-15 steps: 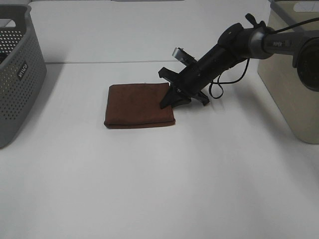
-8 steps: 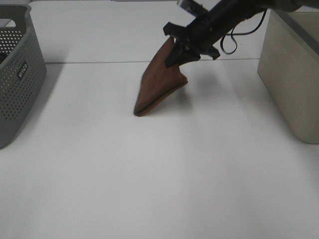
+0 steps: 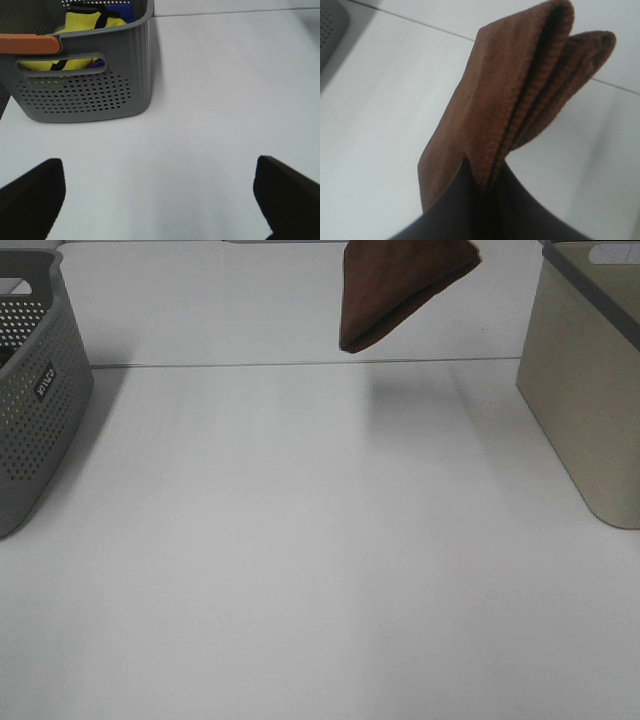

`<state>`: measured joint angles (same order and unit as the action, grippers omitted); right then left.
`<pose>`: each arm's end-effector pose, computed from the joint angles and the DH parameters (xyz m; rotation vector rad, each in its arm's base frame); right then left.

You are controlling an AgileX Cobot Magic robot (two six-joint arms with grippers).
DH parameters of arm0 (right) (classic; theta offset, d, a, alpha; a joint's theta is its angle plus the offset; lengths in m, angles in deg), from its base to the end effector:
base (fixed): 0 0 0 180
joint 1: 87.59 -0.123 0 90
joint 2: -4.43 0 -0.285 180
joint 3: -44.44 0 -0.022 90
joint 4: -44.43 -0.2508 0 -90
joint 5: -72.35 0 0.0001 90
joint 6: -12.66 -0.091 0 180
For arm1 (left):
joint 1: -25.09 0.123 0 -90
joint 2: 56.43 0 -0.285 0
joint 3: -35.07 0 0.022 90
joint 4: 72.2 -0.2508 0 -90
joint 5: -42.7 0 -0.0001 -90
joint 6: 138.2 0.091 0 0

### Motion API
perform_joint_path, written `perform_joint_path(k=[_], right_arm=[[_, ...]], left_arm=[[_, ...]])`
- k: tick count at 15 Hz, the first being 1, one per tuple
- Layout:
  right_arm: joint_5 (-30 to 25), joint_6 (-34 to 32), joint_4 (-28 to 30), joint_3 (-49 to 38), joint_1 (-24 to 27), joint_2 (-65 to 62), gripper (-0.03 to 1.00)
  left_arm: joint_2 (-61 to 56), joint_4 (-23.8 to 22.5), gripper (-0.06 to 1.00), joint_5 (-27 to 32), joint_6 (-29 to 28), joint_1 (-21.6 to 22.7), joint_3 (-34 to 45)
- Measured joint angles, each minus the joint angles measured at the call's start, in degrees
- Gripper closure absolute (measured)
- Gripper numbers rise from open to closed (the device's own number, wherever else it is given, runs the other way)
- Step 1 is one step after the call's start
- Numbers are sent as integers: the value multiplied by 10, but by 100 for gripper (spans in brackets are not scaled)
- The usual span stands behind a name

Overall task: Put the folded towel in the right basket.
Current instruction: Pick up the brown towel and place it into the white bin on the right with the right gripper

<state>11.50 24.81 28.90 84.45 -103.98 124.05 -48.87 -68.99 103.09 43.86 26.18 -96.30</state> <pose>0.4170 0.1448 0.3702 -0.5453 2.3777 0.3808 -0.0050 -0.0045 0.2776 0.0197 2.0335 -0.0324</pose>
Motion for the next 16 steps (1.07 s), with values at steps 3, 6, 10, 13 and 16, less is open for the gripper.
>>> perform_joint_path(k=[3, 6, 10, 13, 16], right_arm=[[-15, -28, 46, 0, 34, -50, 91], [-40, -28, 50, 0, 119, -75, 91], [-58, -37, 55, 0, 244, -76, 91], [-58, -37, 60, 0, 286, -65, 91], [-60, -37, 59, 0, 288, -38, 91]], left_arm=[[0, 0, -3, 0, 0, 0, 0], [0, 0, -3, 0, 0, 0, 0], [0, 0, -3, 0, 0, 0, 0], [0, 0, -3, 0, 0, 0, 0], [0, 0, -3, 0, 0, 0, 0]])
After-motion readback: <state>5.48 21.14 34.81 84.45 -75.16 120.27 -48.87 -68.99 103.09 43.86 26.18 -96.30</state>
